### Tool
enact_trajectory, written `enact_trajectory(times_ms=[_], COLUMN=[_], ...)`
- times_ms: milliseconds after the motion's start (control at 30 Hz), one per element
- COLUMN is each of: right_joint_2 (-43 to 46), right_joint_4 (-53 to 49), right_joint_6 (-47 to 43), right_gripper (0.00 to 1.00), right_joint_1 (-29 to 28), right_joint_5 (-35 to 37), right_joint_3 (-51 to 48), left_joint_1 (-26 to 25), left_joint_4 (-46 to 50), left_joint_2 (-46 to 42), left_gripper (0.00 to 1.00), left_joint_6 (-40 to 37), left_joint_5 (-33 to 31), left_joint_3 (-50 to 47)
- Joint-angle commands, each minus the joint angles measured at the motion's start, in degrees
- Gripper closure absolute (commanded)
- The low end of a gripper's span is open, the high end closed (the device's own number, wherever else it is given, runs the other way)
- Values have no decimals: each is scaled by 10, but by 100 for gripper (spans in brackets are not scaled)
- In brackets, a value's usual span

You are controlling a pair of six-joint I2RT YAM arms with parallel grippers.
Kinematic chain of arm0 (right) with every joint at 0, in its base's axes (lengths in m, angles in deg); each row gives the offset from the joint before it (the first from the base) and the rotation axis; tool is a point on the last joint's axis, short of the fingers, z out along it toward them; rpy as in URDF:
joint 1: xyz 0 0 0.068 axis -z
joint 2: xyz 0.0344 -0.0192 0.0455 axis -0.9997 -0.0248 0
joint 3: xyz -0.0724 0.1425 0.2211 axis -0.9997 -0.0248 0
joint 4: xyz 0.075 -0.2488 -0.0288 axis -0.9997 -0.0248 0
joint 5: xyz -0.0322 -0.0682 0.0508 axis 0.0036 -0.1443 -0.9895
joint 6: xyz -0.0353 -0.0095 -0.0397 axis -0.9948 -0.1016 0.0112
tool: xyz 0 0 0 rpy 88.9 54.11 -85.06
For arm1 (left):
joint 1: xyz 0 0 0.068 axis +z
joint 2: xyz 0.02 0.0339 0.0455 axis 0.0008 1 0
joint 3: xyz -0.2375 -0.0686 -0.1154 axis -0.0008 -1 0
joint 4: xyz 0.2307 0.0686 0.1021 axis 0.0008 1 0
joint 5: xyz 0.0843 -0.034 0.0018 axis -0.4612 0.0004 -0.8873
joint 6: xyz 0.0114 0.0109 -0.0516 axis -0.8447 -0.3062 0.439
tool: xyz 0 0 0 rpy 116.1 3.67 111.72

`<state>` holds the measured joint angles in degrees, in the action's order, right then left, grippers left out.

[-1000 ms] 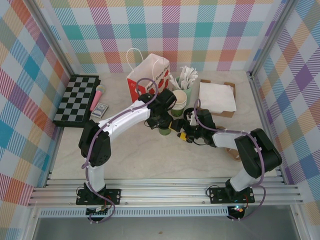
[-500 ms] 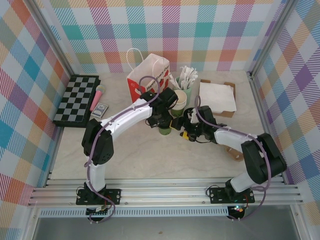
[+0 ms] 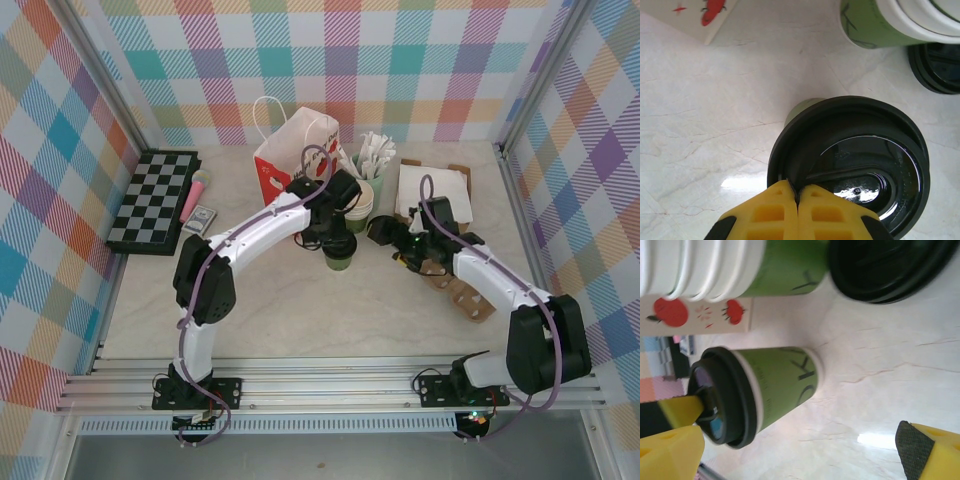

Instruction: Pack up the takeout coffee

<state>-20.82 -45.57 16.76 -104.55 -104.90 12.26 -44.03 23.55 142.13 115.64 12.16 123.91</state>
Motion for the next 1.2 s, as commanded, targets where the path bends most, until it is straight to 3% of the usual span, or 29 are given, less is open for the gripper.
enact_trajectory(times_ms=[0,133,367,600,867,1000,1167], right_joint_2=[-9,-46,-77,-81,-84,-79,-64], right_joint_4=[-55,-48,-44,-89,-104,-109,-88], right_joint_6=[-30,-18,-45,-90,-95,-89,-84], right_gripper=[0,1,2,2,1,0,0], right_joint_1=[37,71,71,71,70,64,38], right_joint_5=[19,-20,-74,-103,-115,-117,-110], right_joint_3=[28,41,72,93,95,95,77], left_joint_1=[-14,-16,-17,-17,-15,-13,-7], left_joint_4=[20,45,50,34,25,-7,-129], left_joint_2=[21,46,74,56,34,-9,-120], left_gripper=[95,93,87,67,64,39,4], left_joint_6=[-55,-81,-106,-115,-116,-112,-68], left_joint_5=[36,31,68,60,60,53,-7], left_joint_3=[26,61,101,106,109,81,-68])
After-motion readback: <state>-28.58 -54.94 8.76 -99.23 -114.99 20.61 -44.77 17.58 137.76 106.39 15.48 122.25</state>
